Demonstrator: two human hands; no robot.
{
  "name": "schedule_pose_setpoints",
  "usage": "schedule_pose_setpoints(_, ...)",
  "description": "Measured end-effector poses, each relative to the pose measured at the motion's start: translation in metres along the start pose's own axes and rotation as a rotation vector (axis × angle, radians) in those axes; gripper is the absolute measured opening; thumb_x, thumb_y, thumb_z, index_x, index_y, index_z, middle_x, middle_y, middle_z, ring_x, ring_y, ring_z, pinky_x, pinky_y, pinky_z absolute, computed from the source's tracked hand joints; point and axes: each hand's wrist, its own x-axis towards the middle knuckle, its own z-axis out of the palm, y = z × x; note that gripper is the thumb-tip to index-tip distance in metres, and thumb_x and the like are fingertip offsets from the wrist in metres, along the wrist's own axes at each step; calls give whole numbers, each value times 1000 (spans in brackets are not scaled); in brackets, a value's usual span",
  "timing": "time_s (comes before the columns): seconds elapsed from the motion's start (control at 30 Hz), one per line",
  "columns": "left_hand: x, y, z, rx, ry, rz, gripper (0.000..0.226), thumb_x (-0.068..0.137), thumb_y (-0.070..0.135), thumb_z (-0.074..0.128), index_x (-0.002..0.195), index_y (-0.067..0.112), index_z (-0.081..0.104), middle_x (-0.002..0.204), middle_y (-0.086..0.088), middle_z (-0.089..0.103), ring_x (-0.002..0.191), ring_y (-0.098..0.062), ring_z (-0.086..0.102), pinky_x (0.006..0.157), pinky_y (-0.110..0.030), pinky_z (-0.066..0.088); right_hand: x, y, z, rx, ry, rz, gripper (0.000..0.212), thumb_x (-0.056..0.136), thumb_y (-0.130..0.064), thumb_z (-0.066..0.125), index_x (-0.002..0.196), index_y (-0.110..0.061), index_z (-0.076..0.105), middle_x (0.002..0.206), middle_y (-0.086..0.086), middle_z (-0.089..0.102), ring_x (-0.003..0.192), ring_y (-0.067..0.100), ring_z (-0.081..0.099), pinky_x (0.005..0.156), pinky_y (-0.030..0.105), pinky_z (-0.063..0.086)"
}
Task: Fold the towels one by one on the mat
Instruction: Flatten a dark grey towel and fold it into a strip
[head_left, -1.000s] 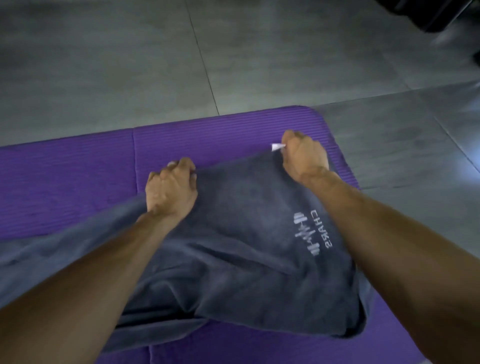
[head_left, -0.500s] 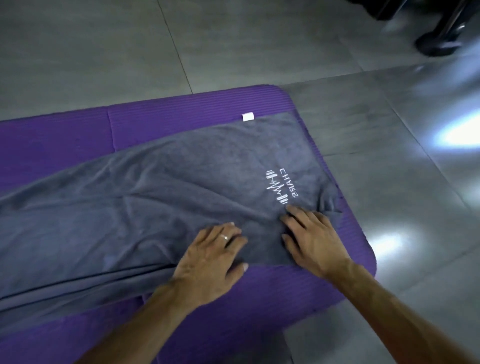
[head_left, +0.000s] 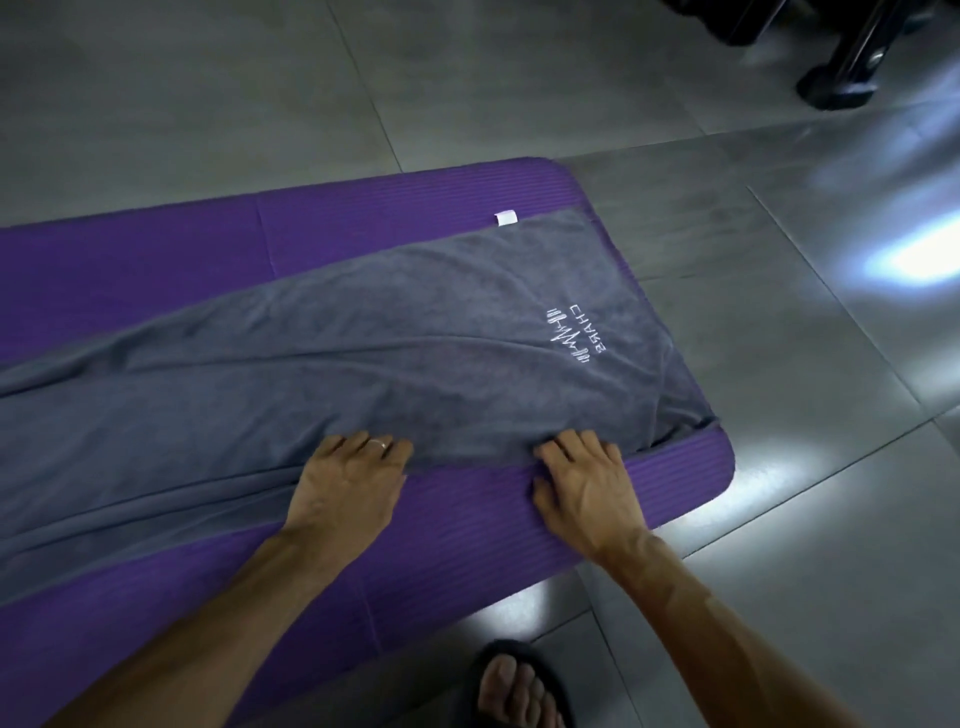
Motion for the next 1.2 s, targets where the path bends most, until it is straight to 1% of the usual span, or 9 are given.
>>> schedule_pose_setpoints(0.13,-12,-5,-21,-228,75,154,23,65,18,85,79,18,67,69,5,62,58,-14,61,49,-26,51,-4,7,-16,3,72,102,47,72,-38,50,113,-16,61,111,4,59,101,28,55,80,41,45)
schedule_pose_setpoints(0.27,-49,-8,-20,-257,-114,305,26,65,24,81,84,31,65,81,15,56,71,-3,57,61,-16,43,-27,-25,-27,101,52,-22,58,62,-34,57,118,-17,59,118,4,58,104,28,56,81,40,46)
schedule_pose_setpoints(0.4,-72,-20,7,-150,-118,202,42,64,35,80,102,20,66,93,1,61,83,-20,61,69,-35,51,-35,-87,-9,113,-92,-181,60,67,-42,60,124,-24,55,125,2,54,113,25,50,88,39,44)
schedule_pose_setpoints(0.53,-80,-43,9,-56,-2,198,16,79,27,53,83,19,65,76,-1,60,74,-24,58,72,-38,37,-37,-112,1,47,-85,-136,28,79,-32,57,106,-25,63,112,-1,55,103,21,54,84,39,47)
schedule_pose_setpoints(0.63,-84,-49,6,-142,-3,360,10,79,24,55,82,21,64,77,4,59,72,-19,58,71,-31,33,-42,-115,-4,0,-74,-33,19,75,-26,50,89,-24,62,93,-2,56,85,21,58,72,37,48)
schedule_pose_setpoints(0.87,-122,-137,-35,-138,-92,556,46,63,36,75,105,22,63,103,2,61,94,-19,60,74,-32,53,-17,-173,-28,1,-157,86,29,62,-30,55,86,-18,65,86,3,60,79,29,61,68,38,48)
schedule_pose_setpoints(0.93,-148,-182,-53,-128,-142,535,50,59,38,80,103,24,62,99,3,63,87,-15,63,69,-25,54,0,-214,-31,70,-143,-2,33,67,-32,52,91,-17,67,90,5,62,83,30,63,68,40,50)
schedule_pose_setpoints(1.03,-197,-238,-73,-109,-242,426,41,71,45,58,108,30,52,103,8,61,88,-9,64,70,-20,54,22,-275,-35,161,-117,-145,36,68,-35,54,97,-17,68,93,6,64,84,30,63,70,41,53)
schedule_pose_setpoints(1.2,-271,-258,-50,-91,-161,-46,54,73,57,48,113,21,59,106,1,63,91,-19,66,84,-28,39,50,-346,-19,211,-178,-321,38,72,-34,66,106,-17,65,103,5,60,97,26,58,81,41,49)
